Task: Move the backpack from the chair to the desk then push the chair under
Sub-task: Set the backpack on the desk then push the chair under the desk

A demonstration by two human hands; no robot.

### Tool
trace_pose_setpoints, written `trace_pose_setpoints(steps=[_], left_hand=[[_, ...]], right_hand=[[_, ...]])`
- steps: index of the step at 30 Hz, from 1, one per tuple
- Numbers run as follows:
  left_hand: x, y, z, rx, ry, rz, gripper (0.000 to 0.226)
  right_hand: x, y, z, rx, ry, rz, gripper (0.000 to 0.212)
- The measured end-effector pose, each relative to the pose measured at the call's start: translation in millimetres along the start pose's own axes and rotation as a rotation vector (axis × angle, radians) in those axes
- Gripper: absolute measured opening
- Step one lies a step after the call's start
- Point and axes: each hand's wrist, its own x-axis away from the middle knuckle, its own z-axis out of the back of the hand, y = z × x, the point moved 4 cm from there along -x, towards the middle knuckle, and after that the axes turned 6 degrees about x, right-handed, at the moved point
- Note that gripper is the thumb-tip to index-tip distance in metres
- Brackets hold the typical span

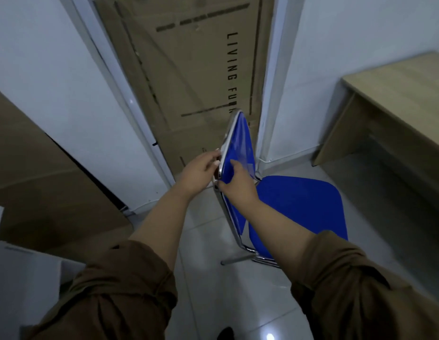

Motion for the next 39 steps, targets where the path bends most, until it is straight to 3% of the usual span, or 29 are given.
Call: trace_pose_setpoints(steps=[2,6,11,15,21,28,39], left_hand=[[-9,-6,2,-0.044,-0.046,-0.038,0.043],[-17,-20,4,-0.056,-0.119,-0.115,0.048],[-23,-21,1,-0.051,-0.209,-0.112,0.053],[-42,24,-37,-0.188,-0.415,-0.154,0.058],[-46,19,-53,-0.304,-0.411,-0.167,0.062],[-53,77,-131,-0.311,-0.426,-0.276,0.057],[-45,182,-259,-0.443,-0.568,-0.405,0.062]], right_hand=[[-10,-3,-11,0.084,0.042,-0.007,0.065],[-18,-4,-25,0.253,0.087,-0.02,0.09],[-16,-4,-18,0.19,0.116,0.001,0.081],[-2,24,31,0.194,0.167,-0.042,0.074],[16,44,44,0.186,0.077,-0.061,0.086],[47,105,130,0.141,0.069,-0.116,0.085],[100,207,266,0.403,0.189,-0.283,0.076]])
